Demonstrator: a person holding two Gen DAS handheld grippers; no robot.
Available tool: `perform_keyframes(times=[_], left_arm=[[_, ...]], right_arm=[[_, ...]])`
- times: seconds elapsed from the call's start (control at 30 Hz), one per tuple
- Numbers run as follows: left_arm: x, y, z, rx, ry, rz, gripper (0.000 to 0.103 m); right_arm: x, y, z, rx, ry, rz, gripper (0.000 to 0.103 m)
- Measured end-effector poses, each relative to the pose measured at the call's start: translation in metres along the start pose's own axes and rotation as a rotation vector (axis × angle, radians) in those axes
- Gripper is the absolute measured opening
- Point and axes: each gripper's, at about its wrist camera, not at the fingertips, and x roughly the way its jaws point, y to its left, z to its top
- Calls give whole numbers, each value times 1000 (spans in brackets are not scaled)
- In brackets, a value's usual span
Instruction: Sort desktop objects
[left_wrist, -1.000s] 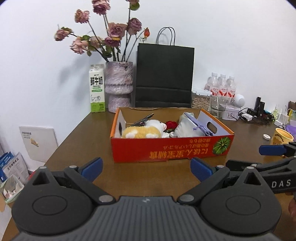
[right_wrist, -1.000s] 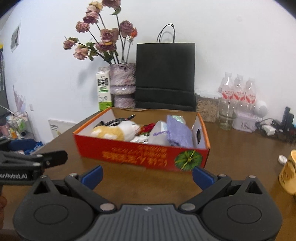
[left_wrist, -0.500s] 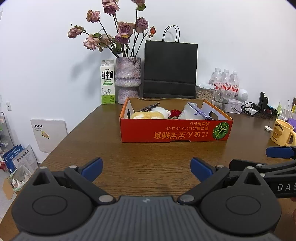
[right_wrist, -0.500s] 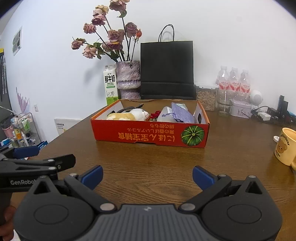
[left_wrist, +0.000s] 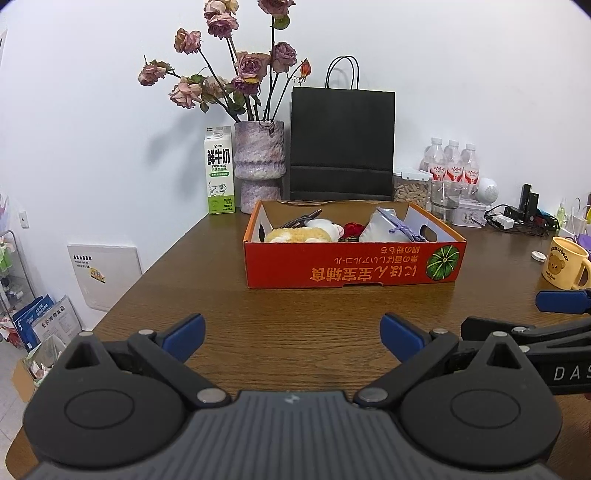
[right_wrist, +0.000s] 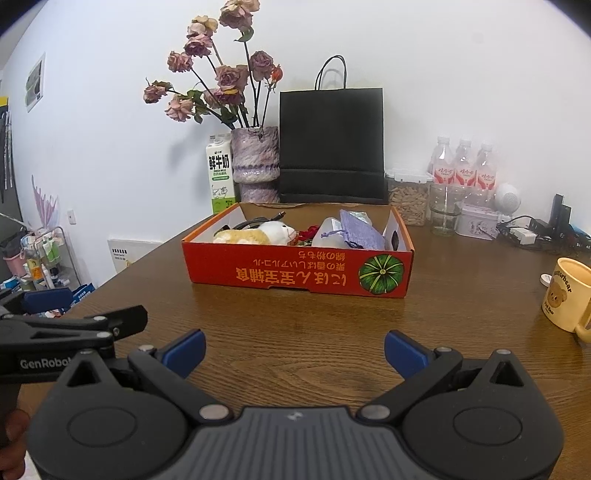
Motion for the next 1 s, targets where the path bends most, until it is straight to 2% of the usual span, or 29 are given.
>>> perform_keyframes(times=[1.0], left_arm=[[-1,2,2,-1,-7,1,103]], right_arm=[[-1,0,3,-5,-7,-3,103]])
